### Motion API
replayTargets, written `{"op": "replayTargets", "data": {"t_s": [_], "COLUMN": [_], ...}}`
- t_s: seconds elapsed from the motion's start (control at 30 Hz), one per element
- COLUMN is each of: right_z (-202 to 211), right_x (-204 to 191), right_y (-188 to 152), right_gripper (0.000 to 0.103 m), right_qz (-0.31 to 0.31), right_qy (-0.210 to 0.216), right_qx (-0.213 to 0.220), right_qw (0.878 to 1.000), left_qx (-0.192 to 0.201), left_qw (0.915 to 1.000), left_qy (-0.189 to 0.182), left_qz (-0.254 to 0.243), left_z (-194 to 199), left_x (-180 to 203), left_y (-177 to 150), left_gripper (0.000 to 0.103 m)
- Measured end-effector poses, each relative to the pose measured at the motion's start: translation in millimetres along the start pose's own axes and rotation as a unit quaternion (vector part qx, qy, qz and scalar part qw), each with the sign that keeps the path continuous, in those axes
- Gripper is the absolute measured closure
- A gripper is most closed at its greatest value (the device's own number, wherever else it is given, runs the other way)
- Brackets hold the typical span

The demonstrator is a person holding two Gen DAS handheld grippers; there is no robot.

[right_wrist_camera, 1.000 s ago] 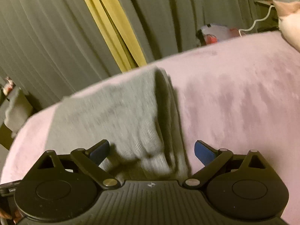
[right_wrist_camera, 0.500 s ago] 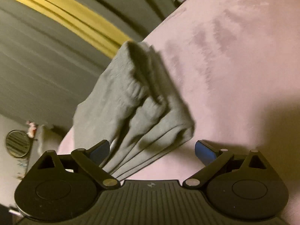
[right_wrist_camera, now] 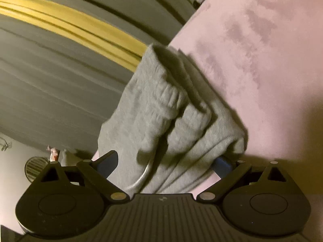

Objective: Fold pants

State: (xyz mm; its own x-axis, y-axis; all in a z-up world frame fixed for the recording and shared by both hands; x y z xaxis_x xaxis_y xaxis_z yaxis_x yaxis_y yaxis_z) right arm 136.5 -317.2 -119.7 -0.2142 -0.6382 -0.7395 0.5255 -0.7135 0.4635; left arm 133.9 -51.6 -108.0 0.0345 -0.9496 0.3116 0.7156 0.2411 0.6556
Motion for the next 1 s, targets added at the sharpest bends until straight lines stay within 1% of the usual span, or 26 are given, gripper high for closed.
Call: {"op": "replayTargets", "data": {"t_s": [0.03, 0.07, 0.1, 0.13, 0.17, 0.23, 0.27, 0.33, 0.37, 0.4, 0.47, 0.5, 0.53, 0.57, 0.63, 0.67, 0.77, 0.8, 0.87, 0.9, 0.93, 0.97, 1.0], "right_z": [3, 10, 13, 16, 19, 24, 24, 21, 26, 27, 26, 25, 27, 28, 36, 42, 48, 48, 39, 36, 37, 36, 33], "right_x": [4, 8, 11, 15, 15, 5, -2, -15, -14, -15, -5, 5, 17, 26, 39, 40, 38, 37, 35, 31, 25, 20, 14], "right_y": [2, 6, 9, 10, 9, 6, 5, 0, -4, -4, -5, -3, -1, 2, 5, 6, 1, -5, -21, -28, -33, -36, -41], "right_gripper": [0.007, 0.013, 0.025, 0.028, 0.029, 0.030, 0.029, 0.022, 0.017, 0.015, 0.015, 0.015, 0.015, 0.009, 0.008, 0.007, 0.004, 0.004, 0.004, 0.004, 0.004, 0.004, 0.004], "right_qz": [0.003, 0.007, 0.003, -0.004, -0.001, 0.042, 0.071, 0.119, 0.131, 0.141, 0.140, 0.136, 0.137, 0.138, 0.129, 0.133, 0.157, 0.165, 0.178, 0.203, 0.227, 0.245, 0.258], "right_qy": [-0.017, -0.027, -0.034, -0.045, -0.053, -0.083, -0.092, -0.098, -0.096, -0.097, -0.116, -0.148, -0.190, -0.209, -0.241, -0.250, -0.256, -0.252, -0.242, -0.252, -0.265, -0.269, -0.267], "right_qx": [0.015, 0.031, 0.038, 0.037, 0.042, 0.048, 0.046, 0.044, 0.042, 0.038, 0.020, 0.015, 0.014, 0.012, 0.011, 0.014, 0.000, -0.015, -0.060, -0.076, -0.081, -0.088, -0.099], "right_qw": [1.000, 0.999, 0.999, 0.998, 0.998, 0.995, 0.992, 0.987, 0.986, 0.985, 0.983, 0.979, 0.972, 0.968, 0.962, 0.959, 0.954, 0.953, 0.952, 0.943, 0.934, 0.927, 0.923], "left_qx": [0.000, 0.001, 0.001, 0.002, 0.003, 0.004, 0.005, 0.006, 0.008, 0.008, 0.005, 0.003, 0.000, -0.001, 0.000, -0.001, -0.006, -0.007, -0.009, -0.012, -0.016, -0.021, -0.026], "left_qw": [1.0000, 1.0000, 1.0000, 1.0000, 1.0000, 1.0000, 1.0000, 1.0000, 1.0000, 0.9999, 0.9999, 0.9999, 1.0000, 1.0000, 0.9999, 0.9997, 0.9972, 0.9953, 0.9900, 0.9879, 0.9867, 0.9859, 0.9855], "left_qy": [-0.001, -0.003, -0.003, -0.002, -0.002, 0.000, 0.000, -0.001, -0.003, -0.006, -0.008, -0.005, -0.001, 0.002, 0.011, 0.016, 0.040, 0.052, 0.075, 0.079, 0.076, 0.071, 0.063], "left_qz": [0.002, 0.003, 0.003, 0.003, 0.003, 0.001, 0.001, 0.003, 0.004, 0.005, 0.008, 0.008, 0.005, 0.000, -0.012, -0.020, -0.063, -0.081, -0.119, -0.133, -0.143, -0.150, -0.155], "left_z": [0, 1, 1, 0, 0, 0, 1, 1, 2, 3, 3, 2, 1, 0, -1, -2, -4, -4, -2, -1, 1, 4, 7], "left_x": [-1, -1, -1, -1, -1, -1, -1, -1, -1, 0, -1, -2, -2, -2, -1, 1, 6, 9, 16, 20, 24, 29, 33], "left_y": [0, 0, 0, 0, 0, 0, 0, 0, 0, 0, 0, -1, -2, -2, -4, -5, -14, -17, -25, -30, -35, -39, -44], "left_gripper": [0.005, 0.004, 0.004, 0.004, 0.004, 0.004, 0.004, 0.005, 0.005, 0.005, 0.004, 0.004, 0.004, 0.003, 0.003, 0.002, 0.002, 0.002, 0.002, 0.002, 0.002, 0.002, 0.002]}}
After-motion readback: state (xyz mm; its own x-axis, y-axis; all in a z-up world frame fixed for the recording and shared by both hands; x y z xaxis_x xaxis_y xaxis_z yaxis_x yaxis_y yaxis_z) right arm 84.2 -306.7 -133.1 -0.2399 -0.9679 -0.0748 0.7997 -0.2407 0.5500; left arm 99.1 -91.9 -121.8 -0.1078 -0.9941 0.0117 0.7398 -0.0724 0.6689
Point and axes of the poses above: each gripper's, at about its wrist camera, not at the fingertips, and z roughly against the way its jaws point, x to its right, y to its top, the point moved 9 cm from there along -z, roughly the way its jaws point, and after that the axes turned 10 degrees about z, right-handed, at the moved point
